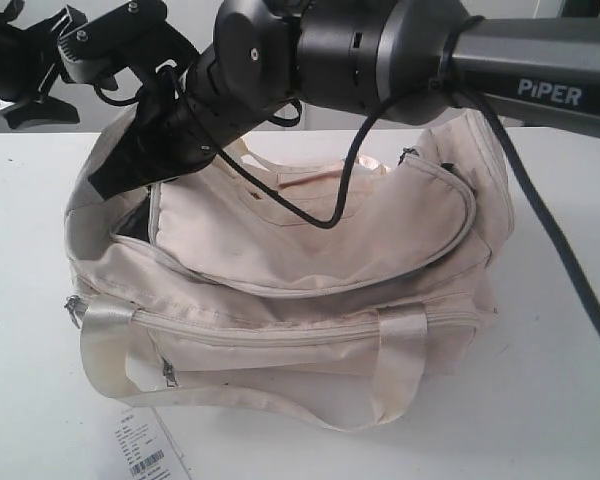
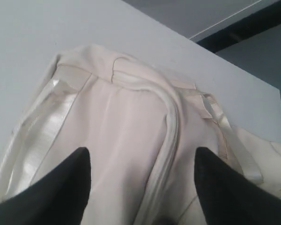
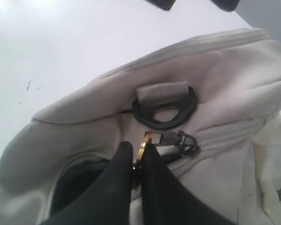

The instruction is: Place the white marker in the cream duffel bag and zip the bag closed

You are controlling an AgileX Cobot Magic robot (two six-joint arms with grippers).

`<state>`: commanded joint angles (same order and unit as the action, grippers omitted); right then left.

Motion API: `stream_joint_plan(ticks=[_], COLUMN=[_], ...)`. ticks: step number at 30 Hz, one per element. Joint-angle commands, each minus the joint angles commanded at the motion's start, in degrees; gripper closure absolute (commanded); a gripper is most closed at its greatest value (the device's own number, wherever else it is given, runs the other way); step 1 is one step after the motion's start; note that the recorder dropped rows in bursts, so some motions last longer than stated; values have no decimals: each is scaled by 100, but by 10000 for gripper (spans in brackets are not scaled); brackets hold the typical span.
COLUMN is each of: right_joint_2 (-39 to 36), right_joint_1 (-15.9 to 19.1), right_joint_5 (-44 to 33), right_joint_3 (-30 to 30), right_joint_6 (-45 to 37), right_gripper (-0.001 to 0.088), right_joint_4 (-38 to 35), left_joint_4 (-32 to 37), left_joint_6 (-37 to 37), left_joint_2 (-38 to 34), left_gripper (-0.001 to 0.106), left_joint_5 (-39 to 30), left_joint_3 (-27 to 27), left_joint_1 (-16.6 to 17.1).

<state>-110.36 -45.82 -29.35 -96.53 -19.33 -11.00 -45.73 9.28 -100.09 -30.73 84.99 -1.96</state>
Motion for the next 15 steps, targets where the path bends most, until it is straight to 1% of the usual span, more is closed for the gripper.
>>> stream_joint_plan(ticks=[3, 5, 7, 11, 15], right_joint_2=[0, 0, 0, 0, 0], right_joint_1=[0, 0, 0, 0, 0], right_joint_5=[-11, -11, -11, -11, 12], right_joint_3=[0, 0, 0, 0, 0], right_joint_6=[0, 0, 0, 0, 0], right_gripper=[868, 868, 868, 868, 868], right_joint_4=[0, 0, 0, 0, 0], left_joint_4=[-61, -61, -61, -224, -688], left_joint_6=[264, 443, 505, 505, 814], left_joint_2=[-314, -493, -656, -848, -931], left_gripper=[347, 342, 342, 342, 344], left_joint_5=[-188, -360, -395, -408, -538], left_joint_3=[263, 396, 491, 566, 566], left_joint_1=[0, -31, -44, -44, -44])
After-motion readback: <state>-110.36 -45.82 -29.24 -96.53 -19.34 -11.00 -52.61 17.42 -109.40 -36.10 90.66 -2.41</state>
